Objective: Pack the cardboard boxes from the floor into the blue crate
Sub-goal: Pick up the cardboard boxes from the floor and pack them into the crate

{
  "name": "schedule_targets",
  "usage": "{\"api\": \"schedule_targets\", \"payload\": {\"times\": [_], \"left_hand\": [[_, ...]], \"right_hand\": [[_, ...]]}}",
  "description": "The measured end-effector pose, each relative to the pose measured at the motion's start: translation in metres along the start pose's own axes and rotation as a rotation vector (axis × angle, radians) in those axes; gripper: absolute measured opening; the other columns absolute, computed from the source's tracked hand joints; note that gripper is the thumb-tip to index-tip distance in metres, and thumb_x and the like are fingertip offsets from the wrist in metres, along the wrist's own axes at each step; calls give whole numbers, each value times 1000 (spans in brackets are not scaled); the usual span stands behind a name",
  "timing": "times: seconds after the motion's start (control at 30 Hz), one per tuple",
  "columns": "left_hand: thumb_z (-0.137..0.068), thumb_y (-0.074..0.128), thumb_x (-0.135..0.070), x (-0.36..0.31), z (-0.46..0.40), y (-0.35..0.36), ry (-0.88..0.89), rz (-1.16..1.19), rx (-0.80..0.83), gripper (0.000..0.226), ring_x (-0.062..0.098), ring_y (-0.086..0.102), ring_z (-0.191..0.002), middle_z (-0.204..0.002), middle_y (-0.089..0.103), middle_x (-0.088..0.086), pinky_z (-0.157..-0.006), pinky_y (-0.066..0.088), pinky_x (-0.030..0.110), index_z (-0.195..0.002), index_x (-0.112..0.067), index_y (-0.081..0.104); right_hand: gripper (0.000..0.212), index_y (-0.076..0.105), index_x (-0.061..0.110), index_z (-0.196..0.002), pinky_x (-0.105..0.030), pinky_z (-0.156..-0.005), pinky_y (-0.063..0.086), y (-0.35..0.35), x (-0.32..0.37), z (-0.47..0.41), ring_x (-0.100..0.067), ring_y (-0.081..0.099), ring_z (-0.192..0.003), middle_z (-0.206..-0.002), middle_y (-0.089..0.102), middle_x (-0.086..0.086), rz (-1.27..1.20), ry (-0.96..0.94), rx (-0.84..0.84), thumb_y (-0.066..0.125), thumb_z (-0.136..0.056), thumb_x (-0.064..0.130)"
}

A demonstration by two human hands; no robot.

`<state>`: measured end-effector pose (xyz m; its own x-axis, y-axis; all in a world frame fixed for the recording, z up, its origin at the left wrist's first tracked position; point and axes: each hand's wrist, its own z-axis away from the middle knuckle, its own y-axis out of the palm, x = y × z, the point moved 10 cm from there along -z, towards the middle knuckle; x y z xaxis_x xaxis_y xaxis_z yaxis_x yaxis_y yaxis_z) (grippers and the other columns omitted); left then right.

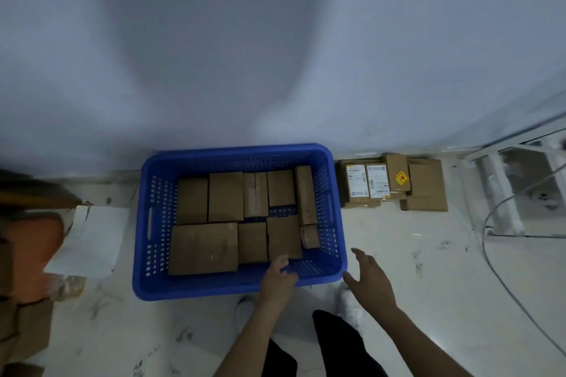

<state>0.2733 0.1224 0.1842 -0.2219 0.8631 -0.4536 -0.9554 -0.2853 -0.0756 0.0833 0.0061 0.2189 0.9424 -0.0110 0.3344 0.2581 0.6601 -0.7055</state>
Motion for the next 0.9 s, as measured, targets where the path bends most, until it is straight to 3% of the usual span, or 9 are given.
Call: {"api": "schedule_targets", "payload": {"times": [0.2,0.3,0.37,0.43,0.47,0.53,0.6,0.8,0.9], "left_hand": [[-91,52,-6,-51,14,53,45,2,-32,49,21,44,-129,-140,45,-1,-91,42,27,-138,-18,44],[-92,54,-4,-79,14,102,24,37,-44,45,23,47,-126,-135,47,1,-97,44,31,-135,-16,45],[-91,56,-4,-99,13,143,1,82,-64,37,23,53,-113,-126,49,3,-93,44,33,-126,-16,51],[-88,57,-2,-117,8,181,3,113,-93,26,22,56,-91,-114,53,6,-81,45,36,-106,-20,58],[-87,56,-1,-124,2,198,6,125,-105,25,22,55,-85,-109,54,8,-76,44,34,-106,-17,58],[-87,56,-2,-139,-12,226,21,131,-115,33,21,56,-87,-110,54,8,-72,44,28,-118,-11,55],[-86,58,-2,-153,-22,243,38,113,-151,34,19,55,-92,-115,54,5,-69,43,25,-118,-12,53],[-86,59,-2,-161,-83,265,47,71,-183,39,22,55,-106,-122,53,3,-83,40,26,-123,-10,52],[-85,59,-4,-162,-128,274,76,40,-181,43,23,57,-106,-126,54,2,-77,43,20,-126,-12,51]], "right_hand": [[63,34,18,-145,-32,-93,45,-72,-45,-13,-23,54,-119,-138,48,-10,-82,71,-11,61,-90,33],[62,35,19,-144,-33,-94,45,-108,-70,-27,-23,54,-119,-136,49,-10,-102,55,10,60,-90,34],[61,34,19,-144,-32,-92,45,-131,-87,-41,-23,54,-119,-135,49,-10,-100,19,48,59,-91,35],[60,34,20,-144,-30,-90,45,-153,-102,-54,-22,53,-119,-134,48,-8,-91,-19,73,58,-91,37],[60,33,21,-144,-30,-90,45,-163,-110,-61,-22,52,-119,-135,47,-8,-85,-34,84,57,-92,38],[60,33,22,-144,-32,-92,45,-181,-124,-79,-22,51,-122,-137,45,-7,-77,-50,106,56,-91,41],[61,33,22,-144,-31,-94,44,-191,-139,-98,-22,50,-123,-138,44,-7,-86,-55,128,56,-91,41],[62,37,18,-144,-31,-98,42,-181,-180,-167,-22,50,-124,-139,46,-8,-166,49,149,59,-90,40],[60,38,16,-144,-30,-97,42,-155,-193,-209,-23,50,-124,-141,46,-8,-150,50,133,58,-91,37]]}}
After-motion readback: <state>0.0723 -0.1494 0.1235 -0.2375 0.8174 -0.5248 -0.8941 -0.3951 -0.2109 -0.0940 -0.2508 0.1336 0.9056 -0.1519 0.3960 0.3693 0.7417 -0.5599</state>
